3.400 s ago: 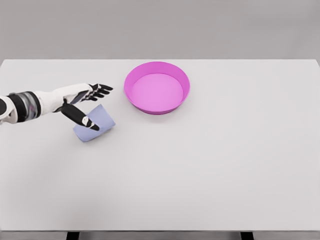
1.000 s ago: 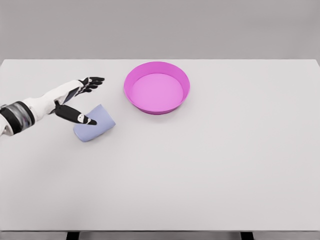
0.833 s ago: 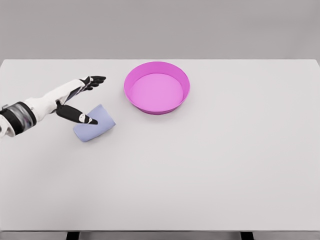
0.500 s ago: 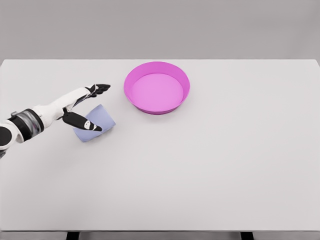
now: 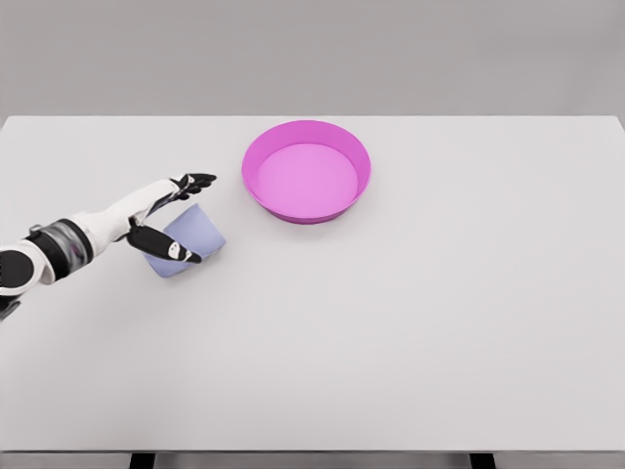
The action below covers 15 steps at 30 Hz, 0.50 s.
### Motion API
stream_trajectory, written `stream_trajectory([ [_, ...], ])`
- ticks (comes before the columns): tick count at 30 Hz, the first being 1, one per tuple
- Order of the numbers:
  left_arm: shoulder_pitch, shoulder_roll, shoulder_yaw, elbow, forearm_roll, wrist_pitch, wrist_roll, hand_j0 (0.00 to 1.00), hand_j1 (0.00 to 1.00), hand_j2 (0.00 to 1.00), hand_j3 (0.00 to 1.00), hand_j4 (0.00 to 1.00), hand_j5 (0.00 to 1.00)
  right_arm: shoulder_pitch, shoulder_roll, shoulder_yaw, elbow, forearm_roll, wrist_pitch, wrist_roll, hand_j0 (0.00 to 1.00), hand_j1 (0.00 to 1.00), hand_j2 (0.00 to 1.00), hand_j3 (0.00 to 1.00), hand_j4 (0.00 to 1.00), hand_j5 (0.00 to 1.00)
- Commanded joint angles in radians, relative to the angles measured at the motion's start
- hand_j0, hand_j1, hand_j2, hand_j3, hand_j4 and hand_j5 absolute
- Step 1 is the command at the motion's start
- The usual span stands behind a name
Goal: Flip the cup with left arm and place it on the plate
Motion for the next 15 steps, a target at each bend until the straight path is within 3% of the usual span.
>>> stream_trajectory([
  [1, 0.0, -0.009, 0.0, 0.0, -0.002, 0.015, 0.001, 1.0, 1.0, 1.0, 1.0, 1.0, 1.0, 0.0, 0.0, 0.0, 0.0, 0.0, 0.0, 0.0, 1.0, 1.0, 1.0, 1.0, 1.0, 1.0],
  [15, 0.005, -0.019, -0.002, 0.0, -0.002, 0.086, 0.035, 1.0, 1.0, 1.0, 1.0, 1.0, 1.0, 0.0, 0.0, 0.0, 0.0, 0.0, 0.0, 0.0, 1.0, 1.0, 1.0, 1.0, 1.0, 1.0],
])
